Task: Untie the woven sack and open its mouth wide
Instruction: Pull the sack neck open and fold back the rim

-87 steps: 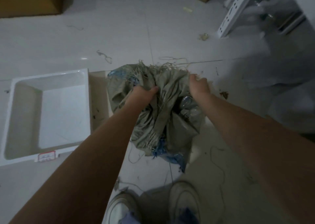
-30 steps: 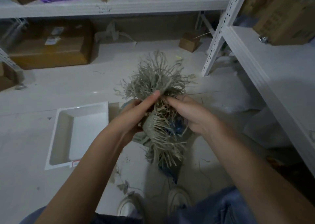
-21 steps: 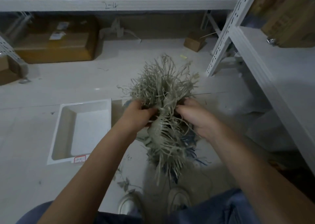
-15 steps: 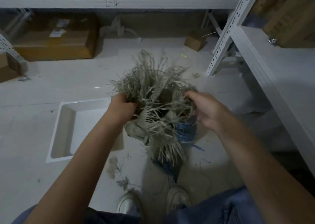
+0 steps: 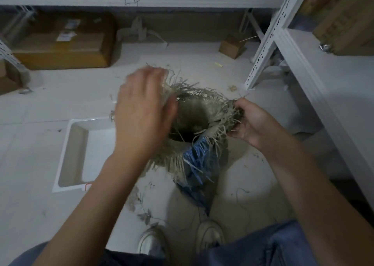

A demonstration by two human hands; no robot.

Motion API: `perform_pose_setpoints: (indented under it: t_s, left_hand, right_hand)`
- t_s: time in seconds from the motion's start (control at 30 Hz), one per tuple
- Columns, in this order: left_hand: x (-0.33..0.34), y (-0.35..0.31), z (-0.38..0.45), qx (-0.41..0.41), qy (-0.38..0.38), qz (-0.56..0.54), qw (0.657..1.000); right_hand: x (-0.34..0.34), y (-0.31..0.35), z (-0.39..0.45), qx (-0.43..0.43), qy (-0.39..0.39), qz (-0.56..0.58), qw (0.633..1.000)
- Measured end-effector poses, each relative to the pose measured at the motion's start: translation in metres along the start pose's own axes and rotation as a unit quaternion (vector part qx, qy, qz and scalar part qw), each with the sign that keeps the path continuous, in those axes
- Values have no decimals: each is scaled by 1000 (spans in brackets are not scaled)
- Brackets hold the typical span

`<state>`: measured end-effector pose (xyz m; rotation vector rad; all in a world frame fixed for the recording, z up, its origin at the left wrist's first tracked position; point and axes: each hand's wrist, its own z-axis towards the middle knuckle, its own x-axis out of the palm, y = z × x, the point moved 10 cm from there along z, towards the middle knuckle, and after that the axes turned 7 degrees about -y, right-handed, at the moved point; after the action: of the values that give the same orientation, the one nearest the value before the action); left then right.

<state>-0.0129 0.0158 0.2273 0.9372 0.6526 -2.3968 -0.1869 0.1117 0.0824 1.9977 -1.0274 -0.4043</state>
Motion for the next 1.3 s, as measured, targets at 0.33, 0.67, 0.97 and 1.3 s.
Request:
perform_pose_setpoints:
  t_s: [0.33, 0.67, 0.97, 1.3]
  left_hand:
    - [89, 88, -84, -368, 393, 13, 843]
    - [83, 49, -46, -276, 292, -202, 893]
    - [80, 1, -43, -149, 331, -239, 901]
    - [53, 30, -21, -225, 227, -314, 894]
  right_hand:
    - [-2, -9, -5, 52, 22, -65, 996]
    - [-47, 69, -34, -260, -240, -315, 880]
    - [87, -26, -30, -139, 112, -355, 918]
    - [65, -44, -26, -72, 151, -491, 855]
